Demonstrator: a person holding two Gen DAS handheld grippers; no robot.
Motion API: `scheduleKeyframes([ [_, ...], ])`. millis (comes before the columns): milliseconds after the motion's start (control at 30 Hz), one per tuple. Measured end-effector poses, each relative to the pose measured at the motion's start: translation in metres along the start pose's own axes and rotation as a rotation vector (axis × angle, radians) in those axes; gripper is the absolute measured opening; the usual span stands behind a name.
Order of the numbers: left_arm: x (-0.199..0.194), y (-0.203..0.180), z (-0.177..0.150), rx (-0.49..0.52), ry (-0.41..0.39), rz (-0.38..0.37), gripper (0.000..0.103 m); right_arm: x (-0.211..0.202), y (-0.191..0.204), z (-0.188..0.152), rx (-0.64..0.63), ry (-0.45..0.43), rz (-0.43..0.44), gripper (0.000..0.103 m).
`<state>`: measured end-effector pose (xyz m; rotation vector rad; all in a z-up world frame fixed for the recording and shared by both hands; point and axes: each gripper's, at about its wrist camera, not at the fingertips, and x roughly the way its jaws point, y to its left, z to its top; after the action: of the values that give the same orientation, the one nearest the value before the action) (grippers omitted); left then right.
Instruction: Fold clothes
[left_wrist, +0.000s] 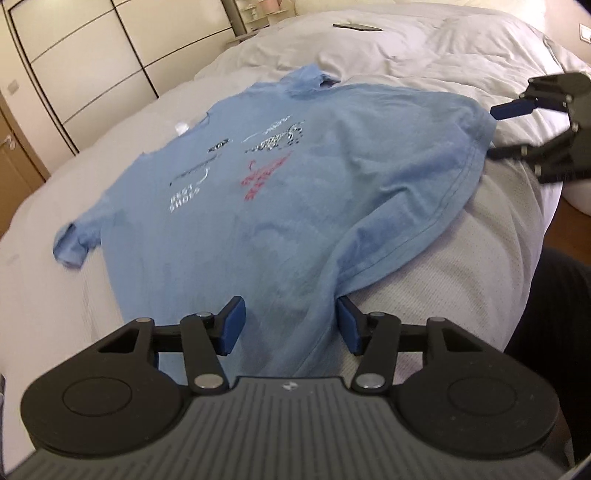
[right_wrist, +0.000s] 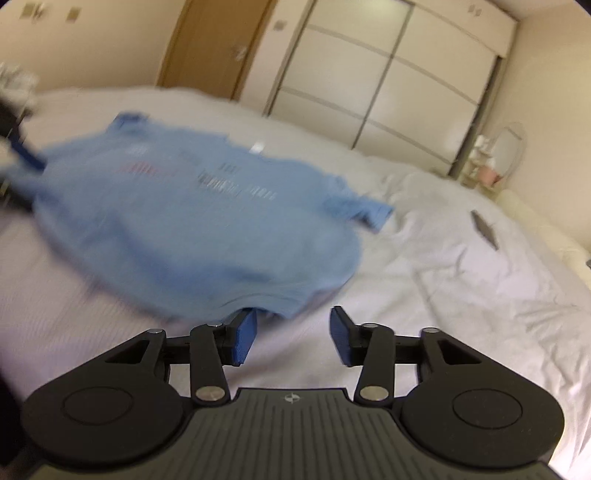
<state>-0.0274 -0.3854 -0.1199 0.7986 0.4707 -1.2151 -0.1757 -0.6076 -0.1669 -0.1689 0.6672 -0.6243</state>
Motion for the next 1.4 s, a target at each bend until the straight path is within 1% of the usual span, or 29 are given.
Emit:
scheduleKeyframes([
  [33, 0.0, 0.0, -0.001, -0.005, 0.0, -0.001, 0.05, 0.002, 0.007, -0.003, -0.012, -0.002, -0.001, 0.057],
  [100, -0.001, -0.001, -0.002, -0.01, -0.002, 0.0, 0.05, 0.009, 0.017, -0.006, -0.021, -0.017, -0.003, 0.066],
  [133, -0.002, -0.002, -0.002, -0.011, -0.002, 0.002, 0.05, 0.014, 0.017, -0.005, -0.001, -0.03, -0.005, 0.069],
  [200, -0.002, -0.006, -0.003, -0.002, -0.003, 0.009, 0.05, 0.028, 0.014, -0.001, 0.056, -0.055, -0.015, 0.073],
  [267, -0.003, -0.01, -0.004, 0.022, -0.002, 0.017, 0.05, 0.042, 0.008, 0.004, 0.123, -0.076, -0.032, 0.072],
  [333, -0.004, -0.013, -0.005, 0.051, -0.003, 0.025, 0.05, 0.053, -0.003, 0.009, 0.18, -0.093, -0.046, 0.063],
  [367, -0.004, -0.014, -0.005, 0.061, -0.005, 0.027, 0.05, 0.056, -0.005, 0.012, 0.182, -0.095, -0.049, 0.058],
  [400, -0.004, -0.014, -0.006, 0.066, -0.006, 0.027, 0.05, 0.058, -0.007, 0.016, 0.159, -0.092, -0.044, 0.044],
  [433, -0.004, -0.014, -0.006, 0.067, -0.007, 0.026, 0.05, 0.058, -0.008, 0.019, 0.122, -0.087, -0.045, 0.035],
  [500, -0.004, -0.013, -0.007, 0.071, -0.009, 0.025, 0.05, 0.049, -0.008, 0.024, 0.024, -0.083, -0.058, 0.023],
  [533, -0.004, -0.014, -0.007, 0.079, -0.009, 0.026, 0.049, 0.044, -0.009, 0.025, -0.018, -0.076, -0.06, 0.021],
  [633, -0.007, -0.014, -0.01, 0.097, -0.006, 0.03, 0.044, 0.021, -0.012, 0.023, -0.14, -0.065, -0.101, 0.021],
  [700, -0.009, -0.012, -0.013, 0.093, -0.002, 0.033, 0.043, 0.006, -0.013, 0.021, -0.201, -0.06, -0.134, 0.021],
  [767, -0.014, -0.007, -0.018, 0.072, -0.001, 0.03, 0.043, -0.01, -0.011, 0.019, -0.261, -0.058, -0.164, 0.018],
  [833, -0.021, -0.001, -0.022, 0.042, -0.001, 0.028, 0.043, -0.02, -0.013, 0.017, -0.254, -0.029, -0.133, 0.017],
  [867, -0.025, 0.001, -0.024, 0.039, 0.002, 0.034, 0.043, -0.024, -0.016, 0.014, -0.216, -0.021, -0.118, 0.019],
  [933, -0.033, 0.004, -0.03, 0.054, 0.008, 0.056, 0.043, -0.028, -0.026, 0.008, -0.119, -0.002, -0.095, 0.03],
  [1000, -0.042, 0.004, -0.036, 0.093, 0.016, 0.087, 0.043, -0.025, -0.034, 0.0, -0.038, 0.034, -0.08, 0.033],
  [1033, -0.045, 0.003, -0.039, 0.105, 0.024, 0.097, 0.043, -0.023, -0.034, -0.005, -0.021, 0.047, -0.07, 0.037],
  [1067, -0.047, 0.006, -0.042, 0.094, 0.03, 0.094, 0.043, -0.022, -0.034, -0.009, -0.009, 0.057, -0.06, 0.039],
  [1100, -0.048, 0.01, -0.044, 0.066, 0.032, 0.084, 0.044, -0.02, -0.031, -0.011, -0.016, 0.059, -0.052, 0.044],
  [1133, -0.05, 0.015, -0.046, 0.038, 0.034, 0.073, 0.044, -0.018, -0.028, -0.013, -0.029, 0.057, -0.045, 0.051],
  [1167, -0.051, 0.019, -0.048, 0.008, 0.035, 0.065, 0.044, -0.015, -0.025, -0.013, -0.03, 0.049, -0.034, 0.054],
  [1233, -0.055, 0.027, -0.049, -0.046, 0.029, 0.059, 0.044, -0.008, -0.023, -0.01, 0.0, 0.033, -0.01, 0.056],
  [1267, -0.057, 0.028, -0.049, -0.045, 0.022, 0.067, 0.044, -0.003, -0.021, -0.009, 0.017, 0.025, 0.002, 0.057],
  [1300, -0.058, 0.024, -0.05, -0.003, 0.023, 0.085, 0.044, 0.001, -0.02, -0.007, 0.033, 0.017, 0.014, 0.058],
  [1400, -0.053, 0.001, -0.054, 0.221, 0.033, 0.147, 0.044, 0.015, -0.015, -0.002, 0.019, 0.007, 0.013, 0.062],
])
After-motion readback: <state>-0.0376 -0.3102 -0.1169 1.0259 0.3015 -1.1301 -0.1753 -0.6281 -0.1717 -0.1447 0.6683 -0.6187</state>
